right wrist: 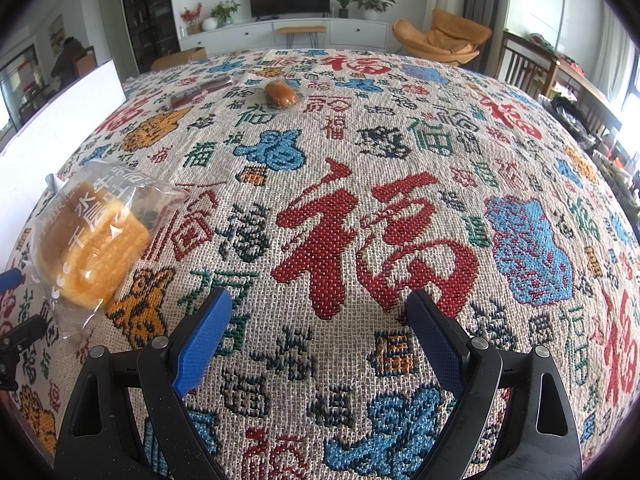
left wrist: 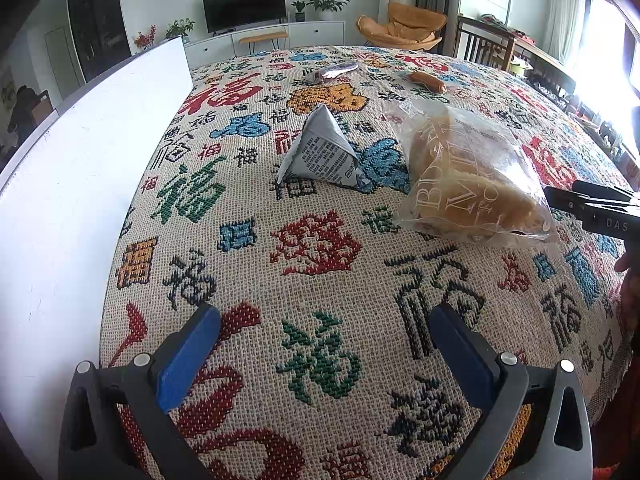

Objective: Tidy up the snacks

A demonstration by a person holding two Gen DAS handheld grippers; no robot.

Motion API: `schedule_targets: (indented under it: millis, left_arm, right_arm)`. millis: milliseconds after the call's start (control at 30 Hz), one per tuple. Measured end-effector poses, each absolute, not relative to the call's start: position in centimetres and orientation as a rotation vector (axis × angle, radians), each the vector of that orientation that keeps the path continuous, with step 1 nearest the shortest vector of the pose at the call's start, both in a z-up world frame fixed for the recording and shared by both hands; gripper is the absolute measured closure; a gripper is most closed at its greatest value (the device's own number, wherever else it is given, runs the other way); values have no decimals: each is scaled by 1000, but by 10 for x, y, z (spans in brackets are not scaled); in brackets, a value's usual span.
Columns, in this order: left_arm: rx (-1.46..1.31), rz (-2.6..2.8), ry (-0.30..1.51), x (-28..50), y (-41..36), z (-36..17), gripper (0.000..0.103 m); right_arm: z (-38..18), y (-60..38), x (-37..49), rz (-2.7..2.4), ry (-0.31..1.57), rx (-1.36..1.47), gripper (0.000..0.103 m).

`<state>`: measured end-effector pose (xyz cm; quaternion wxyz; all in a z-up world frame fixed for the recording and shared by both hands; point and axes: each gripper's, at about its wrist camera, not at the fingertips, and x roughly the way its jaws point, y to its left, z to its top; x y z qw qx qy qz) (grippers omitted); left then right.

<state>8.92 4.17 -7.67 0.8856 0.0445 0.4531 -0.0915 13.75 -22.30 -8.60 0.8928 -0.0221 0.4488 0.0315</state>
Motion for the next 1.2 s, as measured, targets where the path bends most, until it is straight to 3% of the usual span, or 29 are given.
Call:
schedule_targets:
  millis: [533, 667, 933, 1100, 1200]
  left_arm:
    - [94, -193, 944, 88, 41, -77, 0]
    - [111, -282, 1028, 98, 46, -72, 0]
    - [-254, -398, 955, 113, 96, -61, 1]
    - [-247, -415, 947, 150, 82, -57, 11]
    - [-251, -424, 924, 182, 80, -49, 11]
  right_arm:
    - [-86, -223, 138, 65, 931, -46, 12]
    - [-86, -223, 138, 65, 931, -45, 12]
    - [-86, -224, 138, 66, 931, -44, 12]
    - [-86, -224, 138, 66, 931, -45, 12]
    - [-86, -224, 138, 66, 931, -44, 12]
